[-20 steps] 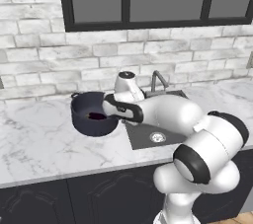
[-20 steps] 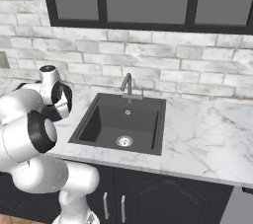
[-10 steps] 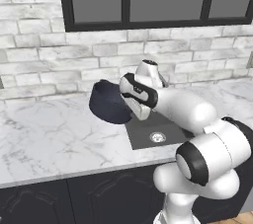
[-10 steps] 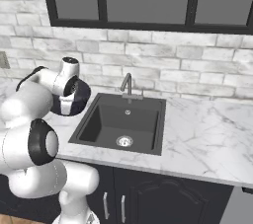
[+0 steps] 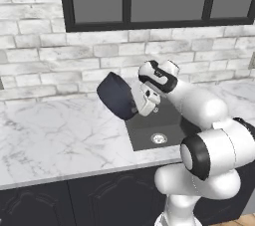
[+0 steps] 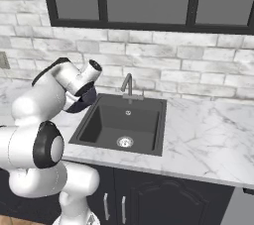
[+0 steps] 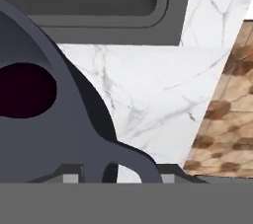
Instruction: Dump the eggplant from the pot into the sink. Then turn on the water and wash the eggplant. Then turn off the water and put the eggplant back in the pot.
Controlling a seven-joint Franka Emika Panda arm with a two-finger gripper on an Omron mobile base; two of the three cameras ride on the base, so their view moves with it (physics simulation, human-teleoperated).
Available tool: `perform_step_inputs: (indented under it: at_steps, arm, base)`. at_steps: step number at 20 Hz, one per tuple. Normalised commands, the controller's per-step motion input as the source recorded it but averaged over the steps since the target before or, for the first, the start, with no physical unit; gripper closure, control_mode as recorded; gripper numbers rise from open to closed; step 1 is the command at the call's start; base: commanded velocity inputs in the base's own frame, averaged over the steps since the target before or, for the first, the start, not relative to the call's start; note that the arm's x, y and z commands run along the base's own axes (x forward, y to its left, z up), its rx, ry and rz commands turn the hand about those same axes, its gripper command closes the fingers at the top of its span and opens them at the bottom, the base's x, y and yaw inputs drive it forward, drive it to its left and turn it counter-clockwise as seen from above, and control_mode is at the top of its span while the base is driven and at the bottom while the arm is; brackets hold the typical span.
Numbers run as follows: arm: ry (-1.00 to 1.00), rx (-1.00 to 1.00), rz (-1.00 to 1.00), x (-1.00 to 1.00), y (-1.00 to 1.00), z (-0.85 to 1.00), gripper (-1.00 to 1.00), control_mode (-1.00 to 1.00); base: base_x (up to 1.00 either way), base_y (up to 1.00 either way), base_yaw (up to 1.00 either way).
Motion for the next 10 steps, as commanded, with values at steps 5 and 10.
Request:
perform_step_inputs:
  at_steps: [5, 10]
  arm:
    - [0.03, 0.38, -0.22, 0.0, -0.05, 0.3, 1.0, -1.0]
    - [0.03, 0.34, -0.25, 0.0, -0.08, 0.04, 1.0, -1.0]
  base:
    - [0.0, 0.0, 0.0]
    - [0.0, 0.0, 0.0]
